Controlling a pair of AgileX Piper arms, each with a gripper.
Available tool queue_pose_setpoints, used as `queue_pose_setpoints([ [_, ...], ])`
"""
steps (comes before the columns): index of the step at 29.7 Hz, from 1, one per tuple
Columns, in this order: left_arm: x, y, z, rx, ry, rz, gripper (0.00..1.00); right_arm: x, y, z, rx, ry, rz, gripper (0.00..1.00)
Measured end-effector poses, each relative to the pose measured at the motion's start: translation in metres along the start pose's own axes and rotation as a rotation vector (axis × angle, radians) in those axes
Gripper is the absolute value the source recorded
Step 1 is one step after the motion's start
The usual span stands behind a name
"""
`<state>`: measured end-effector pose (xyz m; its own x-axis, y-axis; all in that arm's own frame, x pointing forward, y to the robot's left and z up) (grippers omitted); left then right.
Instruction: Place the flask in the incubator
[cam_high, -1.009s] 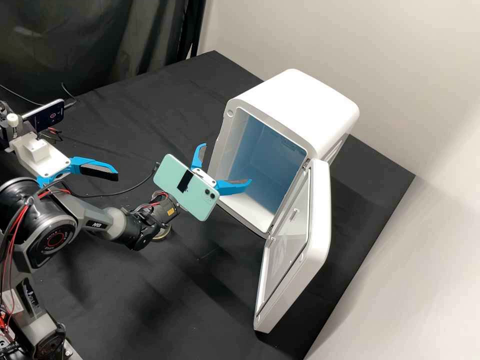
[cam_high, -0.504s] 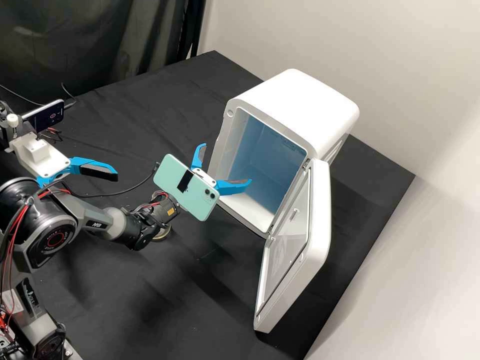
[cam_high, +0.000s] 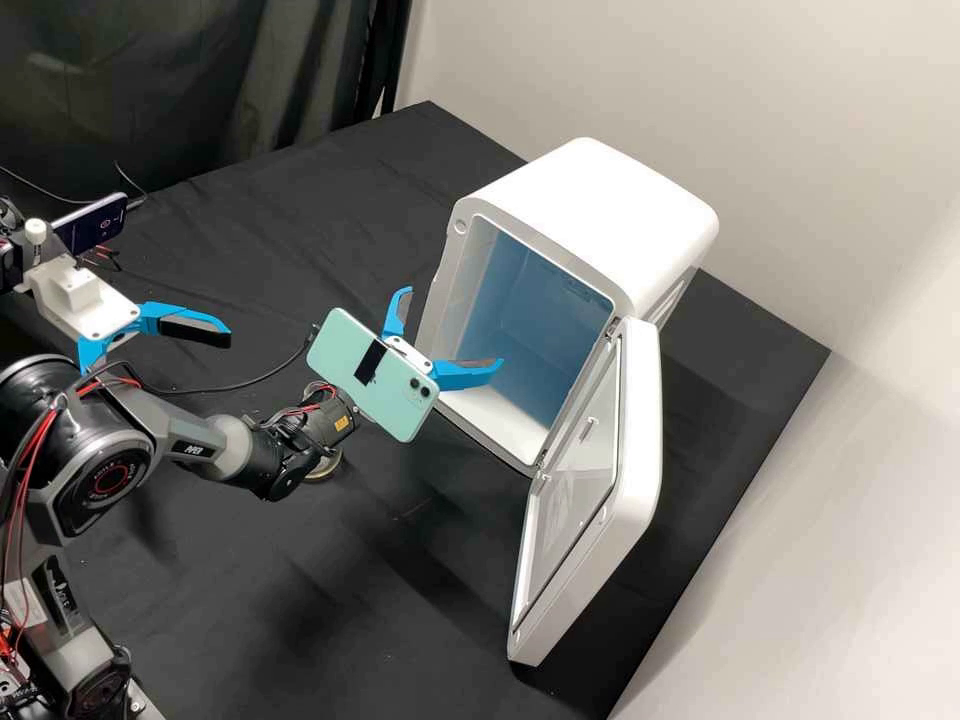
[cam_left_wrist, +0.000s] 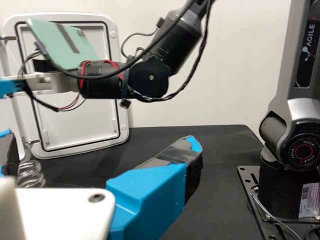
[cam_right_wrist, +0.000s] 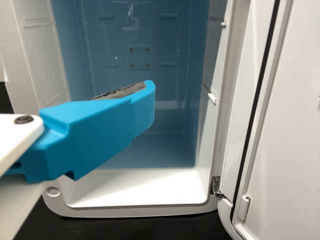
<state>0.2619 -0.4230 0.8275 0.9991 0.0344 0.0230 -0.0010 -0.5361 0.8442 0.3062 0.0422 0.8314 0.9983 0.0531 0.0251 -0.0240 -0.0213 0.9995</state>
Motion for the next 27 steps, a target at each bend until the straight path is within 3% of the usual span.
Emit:
queue_pose_setpoints([
  [6,-0.009,-0.0006,-0.010,0.008,0.012,0.014,1.00,0.000,0.000,0.000,0.000,0.000,0.000,1.00],
  [11,-0.017,-0.0036,-0.018,-0.019,0.024,0.008,1.00,0.000,0.000,0.000,0.000,0.000,0.000,1.00],
  [15,-0.023,-0.0049,-0.023,-0.019,0.029,0.012,1.00,0.000,0.000,0.000,0.000,0.000,0.000,1.00],
  [21,-0.034,-0.0046,-0.028,-0.035,0.022,0.004,1.00,0.000,0.000,0.000,0.000,0.000,0.000,1.00],
  [27,-0.042,-0.0064,-0.035,-0.033,0.039,-0.011,1.00,0.000,0.000,0.000,0.000,0.000,0.000,1.00],
])
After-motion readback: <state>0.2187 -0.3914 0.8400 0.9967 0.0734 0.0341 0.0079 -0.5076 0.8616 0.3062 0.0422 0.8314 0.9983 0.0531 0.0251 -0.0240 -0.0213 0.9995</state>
